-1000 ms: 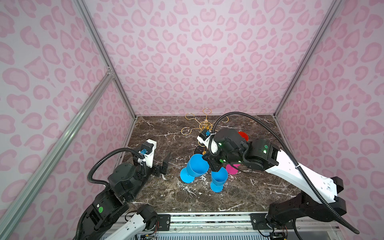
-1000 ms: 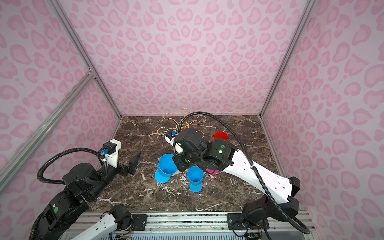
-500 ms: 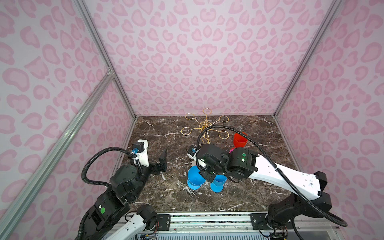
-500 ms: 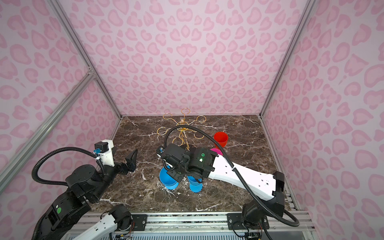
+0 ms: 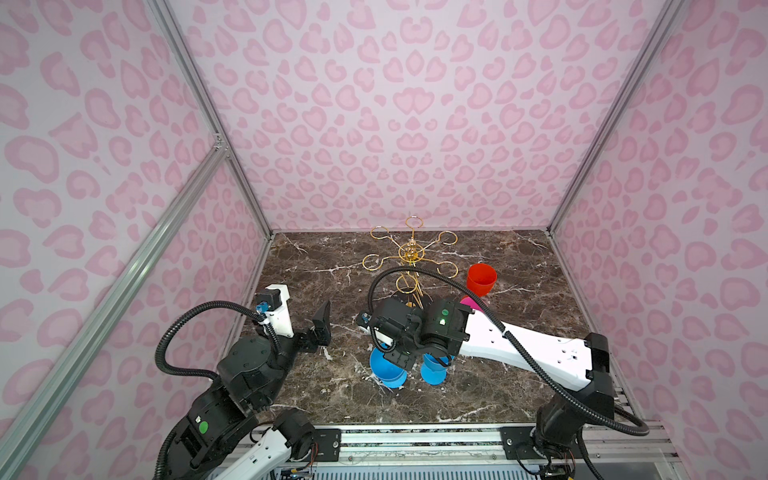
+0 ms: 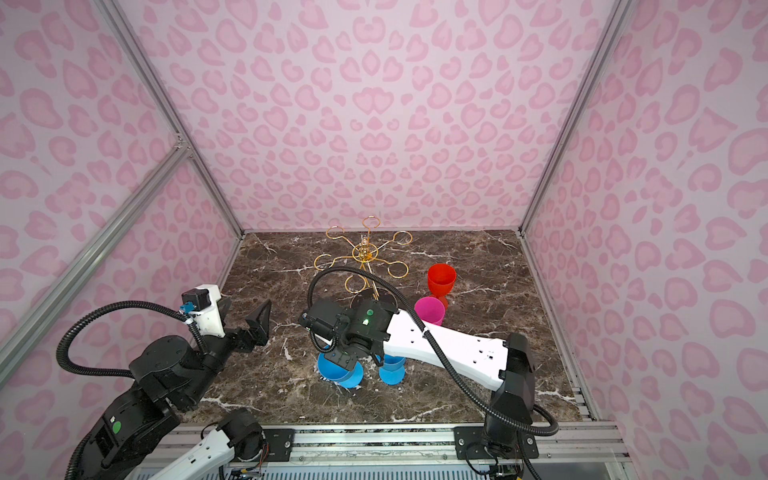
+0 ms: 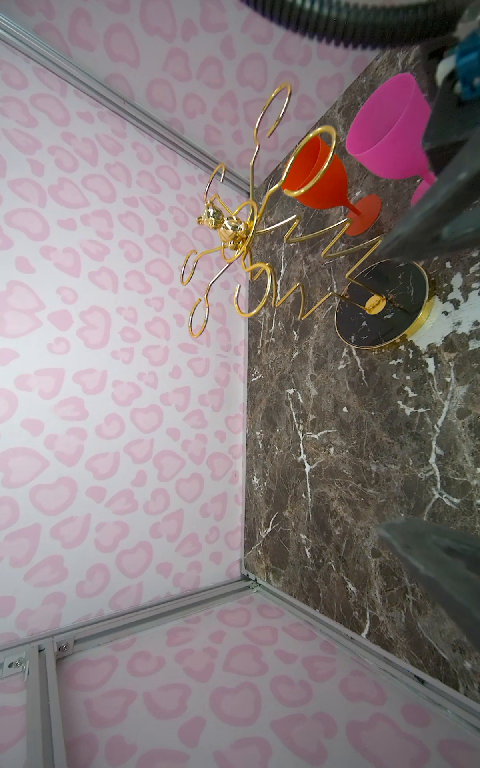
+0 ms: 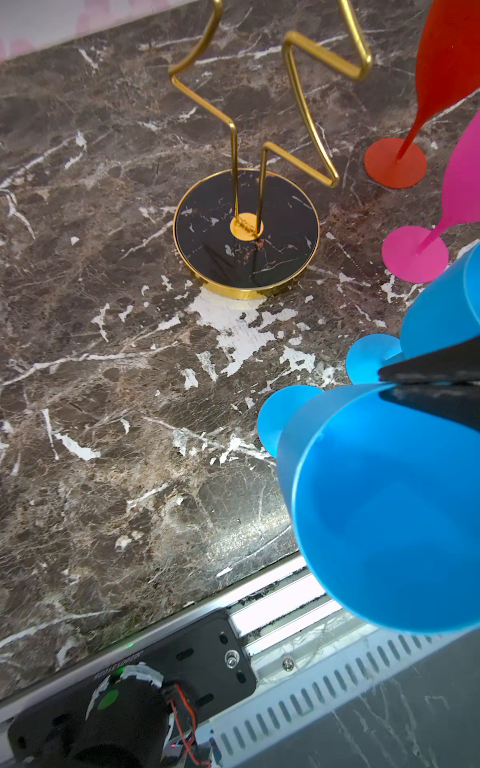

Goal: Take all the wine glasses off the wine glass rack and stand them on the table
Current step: 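Lower the blue glass upright onto the table beside the other blue glass, then open the right gripper to release the blue glass's rim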

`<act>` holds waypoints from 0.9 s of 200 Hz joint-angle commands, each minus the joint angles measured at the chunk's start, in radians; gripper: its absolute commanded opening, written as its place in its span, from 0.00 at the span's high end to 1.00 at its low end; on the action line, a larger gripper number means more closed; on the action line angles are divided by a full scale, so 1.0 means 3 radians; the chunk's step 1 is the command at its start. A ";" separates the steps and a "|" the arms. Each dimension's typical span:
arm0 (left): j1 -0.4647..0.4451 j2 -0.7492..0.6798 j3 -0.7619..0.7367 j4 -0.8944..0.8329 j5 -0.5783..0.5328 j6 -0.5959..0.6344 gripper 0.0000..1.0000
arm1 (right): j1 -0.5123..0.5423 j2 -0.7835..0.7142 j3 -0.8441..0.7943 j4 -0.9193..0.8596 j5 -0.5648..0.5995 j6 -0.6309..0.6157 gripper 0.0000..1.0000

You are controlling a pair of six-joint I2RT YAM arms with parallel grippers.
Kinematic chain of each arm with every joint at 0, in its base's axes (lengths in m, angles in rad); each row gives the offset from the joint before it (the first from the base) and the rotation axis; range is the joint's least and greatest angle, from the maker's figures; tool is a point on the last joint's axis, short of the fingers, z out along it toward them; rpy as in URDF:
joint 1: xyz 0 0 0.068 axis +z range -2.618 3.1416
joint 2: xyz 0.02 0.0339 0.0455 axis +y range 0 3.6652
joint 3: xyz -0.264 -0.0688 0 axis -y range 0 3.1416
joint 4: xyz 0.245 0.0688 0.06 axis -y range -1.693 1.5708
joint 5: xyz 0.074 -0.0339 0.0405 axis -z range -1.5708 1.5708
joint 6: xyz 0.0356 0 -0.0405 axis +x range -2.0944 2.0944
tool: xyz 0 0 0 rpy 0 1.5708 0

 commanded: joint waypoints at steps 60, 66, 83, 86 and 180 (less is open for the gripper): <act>0.0002 -0.0016 -0.0046 0.0000 0.0053 -0.0095 0.03 | -0.0132 0.0049 -0.0335 0.0399 -0.0162 0.0044 1.00; 0.0003 -0.0022 -0.0047 0.0002 0.0053 -0.0100 0.03 | -0.0143 0.0041 -0.0358 0.0412 -0.0175 0.0056 1.00; 0.0002 -0.0021 -0.0057 0.0015 0.0058 -0.0104 0.03 | -0.0162 0.0003 -0.0421 0.0471 -0.0217 0.0084 1.00; 0.0002 -0.0023 -0.0061 0.0019 0.0059 -0.0107 0.03 | -0.0168 -0.0003 -0.0432 0.0481 -0.0222 0.0089 1.00; 0.0002 -0.0003 -0.0060 0.0015 0.0079 -0.0105 0.03 | -0.0203 -0.0010 -0.0496 0.0492 -0.0251 0.0133 1.00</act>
